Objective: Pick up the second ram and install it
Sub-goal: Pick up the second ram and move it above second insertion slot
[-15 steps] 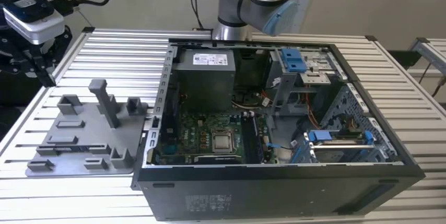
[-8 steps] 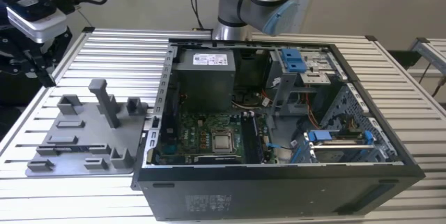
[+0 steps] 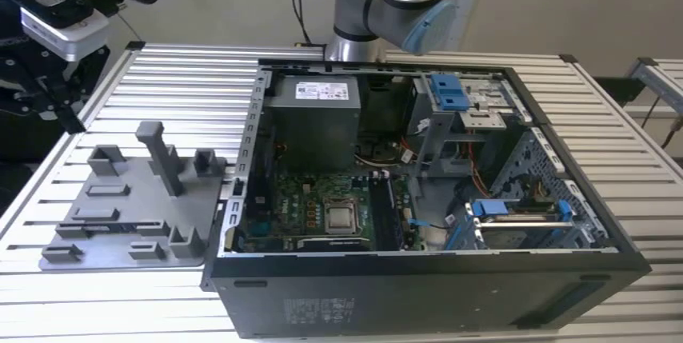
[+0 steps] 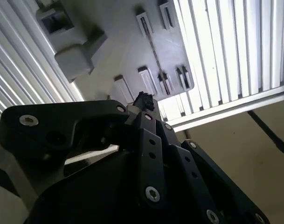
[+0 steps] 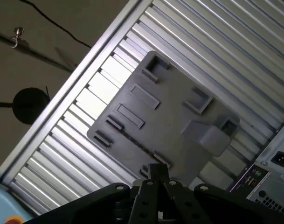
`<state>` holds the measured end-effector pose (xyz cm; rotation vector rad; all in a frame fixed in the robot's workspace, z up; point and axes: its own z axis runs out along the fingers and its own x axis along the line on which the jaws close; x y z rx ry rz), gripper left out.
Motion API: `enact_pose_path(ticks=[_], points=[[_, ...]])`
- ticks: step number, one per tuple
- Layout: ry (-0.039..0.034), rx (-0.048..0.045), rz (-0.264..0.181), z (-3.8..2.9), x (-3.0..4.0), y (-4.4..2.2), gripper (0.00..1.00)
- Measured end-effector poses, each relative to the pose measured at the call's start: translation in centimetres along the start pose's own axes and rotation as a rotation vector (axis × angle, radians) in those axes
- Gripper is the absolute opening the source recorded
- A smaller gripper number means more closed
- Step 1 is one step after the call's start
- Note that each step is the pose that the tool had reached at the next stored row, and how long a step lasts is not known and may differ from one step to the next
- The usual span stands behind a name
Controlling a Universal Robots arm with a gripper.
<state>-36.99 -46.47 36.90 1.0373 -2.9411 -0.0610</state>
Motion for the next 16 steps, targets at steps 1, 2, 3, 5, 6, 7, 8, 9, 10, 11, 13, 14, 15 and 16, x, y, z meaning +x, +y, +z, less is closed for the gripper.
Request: enact_pose_path(ticks=[1, 2, 3, 5, 6, 7, 8, 9, 10, 11, 13, 14, 15, 16], points=[[0.0008, 0.0001, -0.018, 0.00, 0.00, 0.00, 0.11], [0.0014, 0.0003, -0.036, 0.01, 0.00, 0.02, 0.11], [0.0023, 0.0004, -0.054, 0.00, 0.00, 0.01, 0.11], [0.0039, 0.0007, -0.091, 0.00, 0.00, 0.01, 0.11], [0.0047, 0.0008, -0.108, 0.00, 0.00, 0.01, 0.11], [0.0055, 0.0010, -0.125, 0.00, 0.00, 0.00, 0.11], [0.0063, 0.0011, -0.143, 0.00, 0.00, 0.00, 0.11], [0.0069, 0.0012, -0.158, 0.00, 0.00, 0.00, 0.11], [0.0077, 0.0014, -0.175, 0.00, 0.00, 0.00, 0.11], [0.0085, 0.0015, -0.191, 0.00, 0.00, 0.00, 0.11], [0.0099, 0.0018, -0.223, 0.00, 0.00, 0.00, 0.11], [0.0106, 0.0020, -0.239, 0.00, 0.00, 0.00, 0.11], [0.0114, 0.0021, -0.255, 0.00, 0.00, 0.00, 0.11], [0.0120, 0.0022, -0.271, 0.00, 0.00, 0.00, 0.11]])
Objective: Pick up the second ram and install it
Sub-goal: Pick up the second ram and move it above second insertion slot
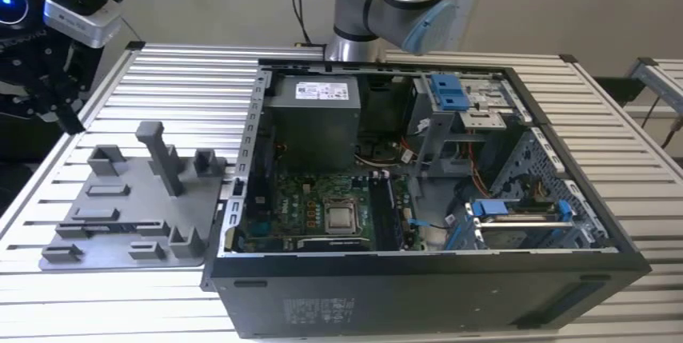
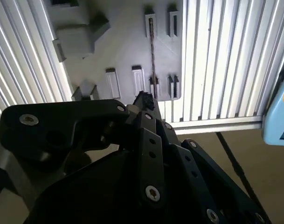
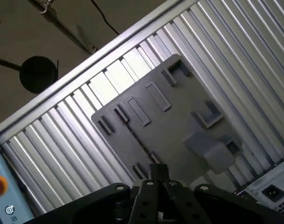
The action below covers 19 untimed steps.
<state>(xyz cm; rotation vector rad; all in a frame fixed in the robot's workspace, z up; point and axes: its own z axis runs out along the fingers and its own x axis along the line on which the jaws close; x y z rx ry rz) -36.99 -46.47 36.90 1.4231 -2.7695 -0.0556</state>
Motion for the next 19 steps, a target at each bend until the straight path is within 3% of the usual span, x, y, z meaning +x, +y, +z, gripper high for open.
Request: enact_pose_path(ticks=[19], points=[[0.0126, 0.0024, -0.282, 0.01, 0.00, 0.00, 0.11]])
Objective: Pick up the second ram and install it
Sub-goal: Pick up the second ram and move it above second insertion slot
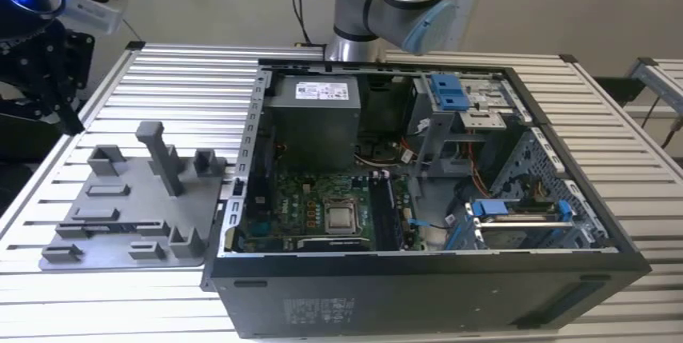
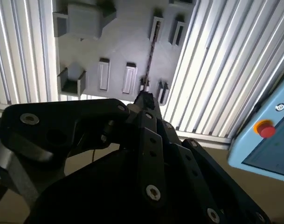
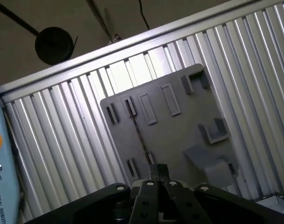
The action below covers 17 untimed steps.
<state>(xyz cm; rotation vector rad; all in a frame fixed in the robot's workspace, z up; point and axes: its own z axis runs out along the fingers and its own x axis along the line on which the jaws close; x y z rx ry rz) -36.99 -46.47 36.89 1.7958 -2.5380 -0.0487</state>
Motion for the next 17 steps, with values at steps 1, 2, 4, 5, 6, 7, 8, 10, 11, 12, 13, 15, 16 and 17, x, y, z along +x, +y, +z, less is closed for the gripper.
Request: enact_pose_path(ticks=[1, 2, 4, 5, 6, 7, 8, 10, 11, 12, 13, 15, 16, 17], points=[[0.0009, 0.0001, -0.018, 0.00, 0.00, 0.00, 0.11], [0.0016, 0.0003, -0.035, 0.01, 0.00, 0.00, 0.11], [0.0027, 0.0004, -0.060, 0.01, 0.00, 0.00, 0.11], [0.0031, 0.0005, -0.069, 0.01, 0.00, 0.00, 0.11], [0.0035, 0.0007, -0.077, 0.02, 0.00, 0.00, 0.11], [0.0038, 0.0008, -0.083, 0.02, 0.00, 0.00, 0.11], [0.0039, 0.0007, -0.083, 0.01, 0.00, 0.00, 0.11], [0.0040, 0.0007, -0.083, 0.01, 0.00, 0.00, 0.11], [0.0039, 0.0007, -0.083, 0.01, 0.00, 0.00, 0.11], [0.0039, 0.0007, -0.083, 0.01, 0.00, 0.00, 0.11], [0.0039, 0.0007, -0.083, 0.01, 0.00, 0.00, 0.17], [0.0040, 0.0007, -0.083, 0.01, 0.00, 0.00, 0.24], [0.0040, 0.0007, -0.083, 0.01, 0.00, 0.00, 0.30], [0.0040, 0.0008, -0.083, 0.01, 0.00, 0.00, 0.30]])
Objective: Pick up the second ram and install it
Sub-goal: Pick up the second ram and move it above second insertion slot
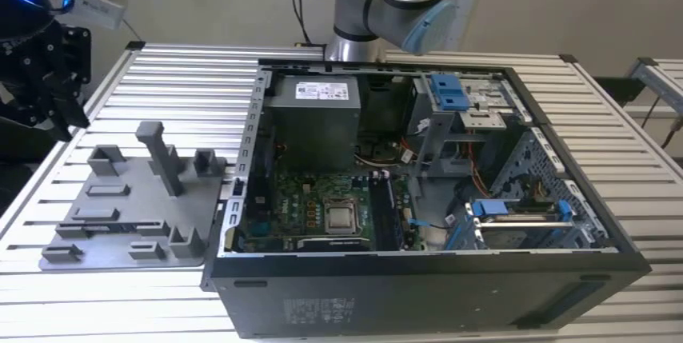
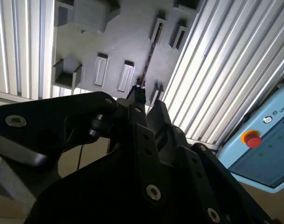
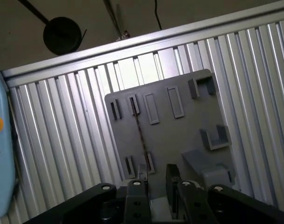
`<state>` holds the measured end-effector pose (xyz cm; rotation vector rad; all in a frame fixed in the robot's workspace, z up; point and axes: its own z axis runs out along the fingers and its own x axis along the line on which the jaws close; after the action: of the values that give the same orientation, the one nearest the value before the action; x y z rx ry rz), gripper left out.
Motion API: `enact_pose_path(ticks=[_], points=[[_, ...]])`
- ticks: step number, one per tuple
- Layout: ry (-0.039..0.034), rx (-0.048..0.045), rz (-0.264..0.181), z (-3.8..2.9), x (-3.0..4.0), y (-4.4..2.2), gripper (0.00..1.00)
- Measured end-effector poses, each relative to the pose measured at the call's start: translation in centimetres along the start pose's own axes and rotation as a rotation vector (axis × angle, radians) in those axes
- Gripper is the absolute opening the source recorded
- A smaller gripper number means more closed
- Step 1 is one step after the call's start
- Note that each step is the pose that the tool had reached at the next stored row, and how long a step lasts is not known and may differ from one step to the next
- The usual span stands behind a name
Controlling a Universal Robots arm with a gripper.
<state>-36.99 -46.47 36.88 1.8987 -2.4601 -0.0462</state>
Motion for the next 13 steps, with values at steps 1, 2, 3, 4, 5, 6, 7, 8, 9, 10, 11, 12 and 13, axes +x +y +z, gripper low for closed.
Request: enact_pose_path(ticks=[1, 2, 3, 4, 5, 6, 7, 8, 9, 10, 11, 12, 13], points=[[0.0000, 0.0000, 0.000, 0.00, 0.00, 0.00, 0.30], [-0.0001, 0.0000, 0.000, 0.00, 0.00, 0.00, 0.36], [-0.0001, 0.0000, 0.000, 0.00, 0.00, 0.00, 0.36], [-0.0001, 0.0000, 0.000, 0.00, 0.00, 0.00, 0.36], [0.0000, 0.0000, 0.000, 0.00, 0.00, 0.00, 0.36], [0.0000, -0.0001, 0.000, 0.00, 0.00, 0.00, 0.36], [0.0000, 0.0000, 0.000, 0.00, 0.00, 0.00, 0.36], [0.0000, 0.0000, 0.000, 0.00, 0.00, 0.00, 0.36], [0.0000, 0.0000, 0.000, 0.00, 0.00, 0.00, 0.36], [0.0000, -0.0001, 0.000, 0.00, 0.00, 0.00, 0.36], [0.0000, -0.0001, 0.000, 0.02, 0.00, 0.00, 0.36], [0.0000, 0.0000, 0.000, 0.07, -0.01, -0.01, 0.36], [-0.0001, 0.0004, 0.000, 0.14, -0.01, -0.01, 0.36]])
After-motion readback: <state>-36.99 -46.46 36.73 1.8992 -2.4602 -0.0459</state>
